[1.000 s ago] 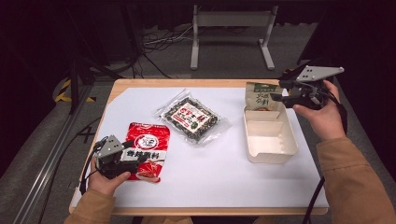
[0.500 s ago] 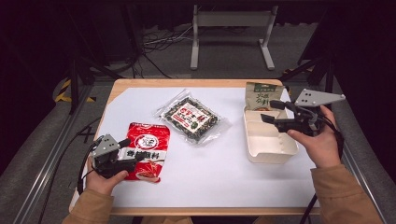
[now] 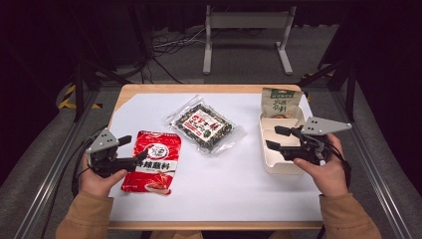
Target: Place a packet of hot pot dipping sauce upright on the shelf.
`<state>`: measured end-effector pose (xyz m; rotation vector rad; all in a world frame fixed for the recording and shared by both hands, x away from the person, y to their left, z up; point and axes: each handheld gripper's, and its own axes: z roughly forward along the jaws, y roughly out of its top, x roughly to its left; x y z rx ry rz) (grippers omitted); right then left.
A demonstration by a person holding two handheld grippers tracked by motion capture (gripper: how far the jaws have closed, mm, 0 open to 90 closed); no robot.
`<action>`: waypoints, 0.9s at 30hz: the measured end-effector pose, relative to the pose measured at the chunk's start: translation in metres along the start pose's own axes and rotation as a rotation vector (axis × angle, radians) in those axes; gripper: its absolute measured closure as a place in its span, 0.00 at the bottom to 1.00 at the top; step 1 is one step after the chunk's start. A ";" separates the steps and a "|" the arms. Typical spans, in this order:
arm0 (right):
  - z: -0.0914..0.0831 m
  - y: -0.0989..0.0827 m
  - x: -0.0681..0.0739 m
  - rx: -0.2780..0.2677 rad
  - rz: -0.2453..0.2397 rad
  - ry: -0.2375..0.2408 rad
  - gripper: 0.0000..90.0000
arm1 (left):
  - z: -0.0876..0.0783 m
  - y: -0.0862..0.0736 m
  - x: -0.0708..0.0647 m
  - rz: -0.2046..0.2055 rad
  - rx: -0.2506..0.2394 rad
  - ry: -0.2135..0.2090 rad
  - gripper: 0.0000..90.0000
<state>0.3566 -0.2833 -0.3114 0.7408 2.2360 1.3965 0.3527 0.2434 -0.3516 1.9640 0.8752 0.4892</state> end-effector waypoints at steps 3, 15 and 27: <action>0.003 -0.001 0.004 -0.001 0.001 0.013 0.47 | -0.002 0.005 0.005 0.000 0.003 -0.014 0.25; 0.013 -0.004 0.021 0.008 -0.001 0.061 0.47 | 0.012 0.026 0.025 -0.002 0.076 0.154 0.27; 0.016 -0.011 0.029 0.004 0.007 0.072 0.46 | 0.021 0.021 0.058 -0.055 0.048 0.058 0.27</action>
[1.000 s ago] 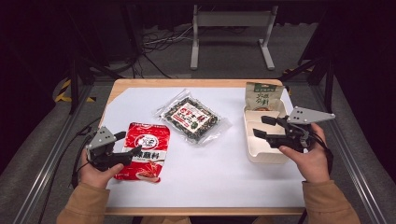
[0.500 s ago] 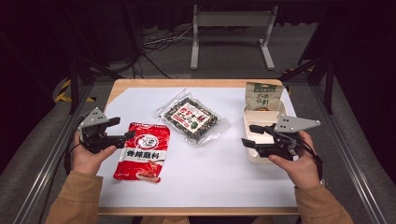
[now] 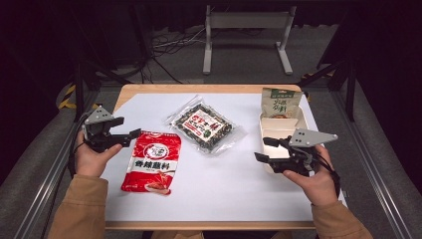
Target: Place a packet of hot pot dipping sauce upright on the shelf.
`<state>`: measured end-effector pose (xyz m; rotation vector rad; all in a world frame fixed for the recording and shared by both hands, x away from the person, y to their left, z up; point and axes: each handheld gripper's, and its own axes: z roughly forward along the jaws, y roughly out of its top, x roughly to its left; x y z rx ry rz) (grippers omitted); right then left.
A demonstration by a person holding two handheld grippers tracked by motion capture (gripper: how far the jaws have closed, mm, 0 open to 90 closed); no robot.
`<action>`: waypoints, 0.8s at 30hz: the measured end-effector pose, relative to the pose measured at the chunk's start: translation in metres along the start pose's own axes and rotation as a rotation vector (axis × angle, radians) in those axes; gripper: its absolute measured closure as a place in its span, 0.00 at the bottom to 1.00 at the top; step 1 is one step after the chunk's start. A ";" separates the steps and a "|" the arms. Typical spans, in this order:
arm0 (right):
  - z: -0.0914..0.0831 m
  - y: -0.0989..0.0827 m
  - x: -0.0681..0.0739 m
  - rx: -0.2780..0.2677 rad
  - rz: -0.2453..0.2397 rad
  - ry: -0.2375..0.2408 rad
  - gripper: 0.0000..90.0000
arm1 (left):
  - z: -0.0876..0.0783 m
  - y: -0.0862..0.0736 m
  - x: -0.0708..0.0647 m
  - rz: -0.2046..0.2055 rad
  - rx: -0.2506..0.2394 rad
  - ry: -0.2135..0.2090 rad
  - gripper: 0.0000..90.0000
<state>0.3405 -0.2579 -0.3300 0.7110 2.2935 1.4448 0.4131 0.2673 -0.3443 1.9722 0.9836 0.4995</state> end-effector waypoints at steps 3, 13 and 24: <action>0.001 -0.001 0.003 0.003 -0.005 0.002 0.46 | 0.004 -0.004 0.008 -0.017 0.008 -0.024 0.29; -0.003 -0.009 0.009 0.014 0.001 -0.013 0.46 | 0.024 -0.007 0.032 -0.046 0.038 -0.050 0.31; -0.003 -0.019 0.014 0.033 0.005 -0.019 0.45 | 0.058 -0.017 0.044 -0.099 0.106 -0.065 0.36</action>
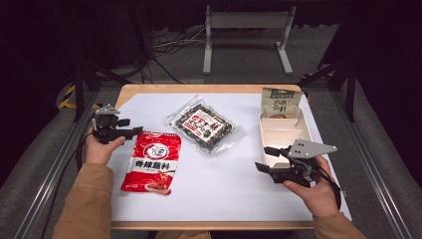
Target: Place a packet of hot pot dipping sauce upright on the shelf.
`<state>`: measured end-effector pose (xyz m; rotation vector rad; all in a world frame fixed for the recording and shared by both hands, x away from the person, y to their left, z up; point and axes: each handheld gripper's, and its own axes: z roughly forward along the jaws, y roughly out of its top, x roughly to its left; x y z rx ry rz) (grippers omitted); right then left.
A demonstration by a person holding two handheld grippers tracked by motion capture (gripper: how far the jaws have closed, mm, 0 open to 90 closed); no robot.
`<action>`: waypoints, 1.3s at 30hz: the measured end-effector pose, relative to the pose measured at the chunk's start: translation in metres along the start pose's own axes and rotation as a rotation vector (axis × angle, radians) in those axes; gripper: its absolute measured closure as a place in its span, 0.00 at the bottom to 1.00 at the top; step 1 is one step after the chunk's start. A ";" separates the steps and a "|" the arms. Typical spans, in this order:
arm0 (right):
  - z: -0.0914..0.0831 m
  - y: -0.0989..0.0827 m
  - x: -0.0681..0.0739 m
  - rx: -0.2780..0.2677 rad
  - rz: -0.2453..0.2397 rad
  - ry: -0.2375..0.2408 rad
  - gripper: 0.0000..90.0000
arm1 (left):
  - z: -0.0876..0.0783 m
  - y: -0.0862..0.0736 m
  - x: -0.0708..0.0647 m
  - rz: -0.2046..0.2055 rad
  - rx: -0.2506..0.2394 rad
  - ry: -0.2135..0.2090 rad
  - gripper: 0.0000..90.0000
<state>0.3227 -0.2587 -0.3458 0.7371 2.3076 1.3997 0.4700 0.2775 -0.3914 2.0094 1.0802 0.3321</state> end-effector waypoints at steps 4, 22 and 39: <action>0.004 -0.003 0.002 0.011 0.001 0.006 0.45 | 0.011 -0.003 0.007 -0.037 0.020 -0.046 0.39; 0.012 -0.007 0.005 0.032 -0.010 0.023 0.44 | 0.045 -0.015 0.019 -0.097 0.117 -0.068 0.39; 0.012 -0.009 0.005 0.033 -0.003 0.021 0.43 | 0.057 -0.021 0.020 -0.104 0.145 -0.149 0.55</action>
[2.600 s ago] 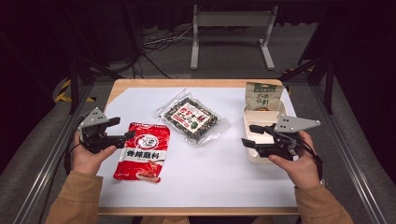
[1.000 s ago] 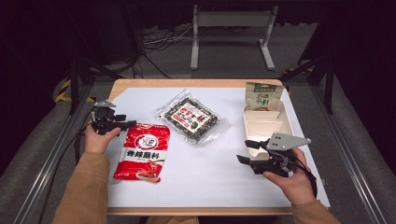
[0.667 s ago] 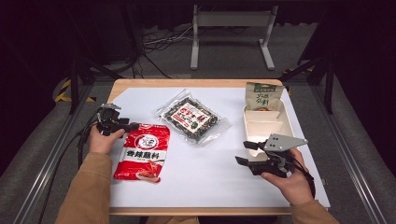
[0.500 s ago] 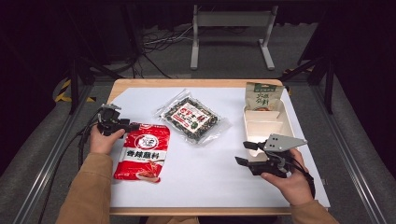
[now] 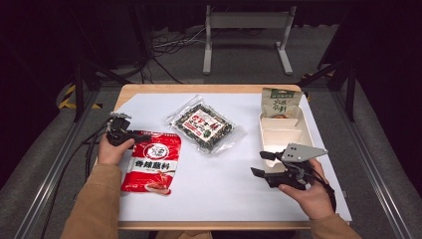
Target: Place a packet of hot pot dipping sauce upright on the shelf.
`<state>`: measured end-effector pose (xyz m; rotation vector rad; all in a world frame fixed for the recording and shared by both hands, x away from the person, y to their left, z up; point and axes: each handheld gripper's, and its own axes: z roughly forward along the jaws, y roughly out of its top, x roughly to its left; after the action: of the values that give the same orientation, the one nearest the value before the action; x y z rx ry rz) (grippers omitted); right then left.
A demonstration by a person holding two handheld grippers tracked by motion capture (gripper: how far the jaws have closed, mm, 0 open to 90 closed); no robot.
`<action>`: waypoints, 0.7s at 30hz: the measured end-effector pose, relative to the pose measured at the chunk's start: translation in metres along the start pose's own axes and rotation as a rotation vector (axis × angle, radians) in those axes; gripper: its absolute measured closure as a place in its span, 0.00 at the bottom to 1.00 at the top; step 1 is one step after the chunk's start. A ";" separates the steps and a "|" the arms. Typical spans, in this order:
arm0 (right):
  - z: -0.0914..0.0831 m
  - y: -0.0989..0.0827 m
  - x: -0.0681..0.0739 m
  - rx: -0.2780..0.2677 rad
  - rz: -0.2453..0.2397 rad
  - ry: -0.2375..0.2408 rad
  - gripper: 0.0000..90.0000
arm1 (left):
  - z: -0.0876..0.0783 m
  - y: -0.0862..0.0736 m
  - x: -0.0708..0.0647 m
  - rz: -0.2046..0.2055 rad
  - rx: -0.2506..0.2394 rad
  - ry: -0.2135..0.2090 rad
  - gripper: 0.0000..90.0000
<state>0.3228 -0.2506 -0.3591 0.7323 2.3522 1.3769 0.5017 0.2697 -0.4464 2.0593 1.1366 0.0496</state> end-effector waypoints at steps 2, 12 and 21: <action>0.000 0.000 0.000 0.000 -0.001 0.000 0.42 | 0.000 0.000 -0.001 0.012 0.002 0.020 0.65; 0.000 -0.001 0.000 0.001 0.002 0.001 0.42 | -0.004 -0.003 -0.010 0.078 -0.021 0.065 0.97; -0.001 -0.001 -0.001 -0.002 0.003 0.000 0.42 | -0.016 0.000 -0.022 0.136 -0.044 0.108 1.00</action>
<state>0.3227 -0.2519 -0.3600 0.7349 2.3502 1.3807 0.4824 0.2634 -0.4286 2.1127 1.0487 0.2530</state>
